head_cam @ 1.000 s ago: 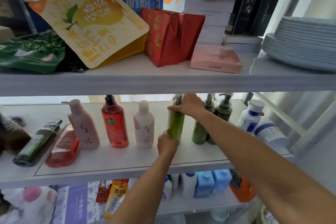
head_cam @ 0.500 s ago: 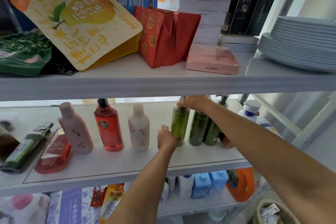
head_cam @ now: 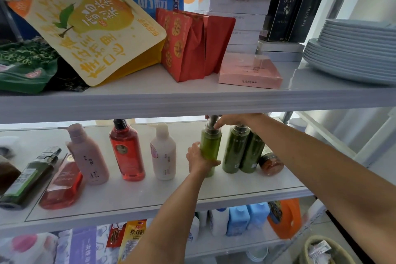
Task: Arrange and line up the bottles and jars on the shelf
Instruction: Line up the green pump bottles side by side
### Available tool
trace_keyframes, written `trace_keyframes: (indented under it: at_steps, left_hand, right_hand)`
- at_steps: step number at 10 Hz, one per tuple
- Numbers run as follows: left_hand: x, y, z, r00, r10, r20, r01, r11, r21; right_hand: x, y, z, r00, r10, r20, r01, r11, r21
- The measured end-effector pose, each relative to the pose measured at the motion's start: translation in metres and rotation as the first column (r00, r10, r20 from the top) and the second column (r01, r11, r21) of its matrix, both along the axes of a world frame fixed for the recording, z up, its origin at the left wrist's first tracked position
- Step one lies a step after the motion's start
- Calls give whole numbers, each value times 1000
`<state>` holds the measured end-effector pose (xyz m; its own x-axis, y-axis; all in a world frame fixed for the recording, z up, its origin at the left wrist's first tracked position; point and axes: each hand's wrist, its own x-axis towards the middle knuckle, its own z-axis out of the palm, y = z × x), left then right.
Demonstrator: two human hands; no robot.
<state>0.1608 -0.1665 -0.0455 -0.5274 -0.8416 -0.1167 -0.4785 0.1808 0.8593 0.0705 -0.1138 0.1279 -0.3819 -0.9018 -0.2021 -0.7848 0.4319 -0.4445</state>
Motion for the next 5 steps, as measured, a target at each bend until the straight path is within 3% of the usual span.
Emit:
trace_keyframes:
  at_steps: [1, 2, 3, 5]
  left_hand:
    - [2, -4, 0, 987, -129, -96, 142, 978, 154]
    - [6, -8, 0, 976, -175, -131, 197, 962, 186]
    - [6, -8, 1, 974, -170, -147, 196, 963, 184]
    - [2, -3, -1, 987, -129, -99, 137, 987, 82]
  right_hand:
    - [-7, -11, -6, 999, 42, 17, -42, 998, 45]
    - [-19, -24, -14, 993, 47, 107, -62, 989, 135]
    - [-47, -42, -35, 992, 52, 115, -70, 984, 161]
    - [-34, -37, -26, 991, 3, 132, -12, 998, 61]
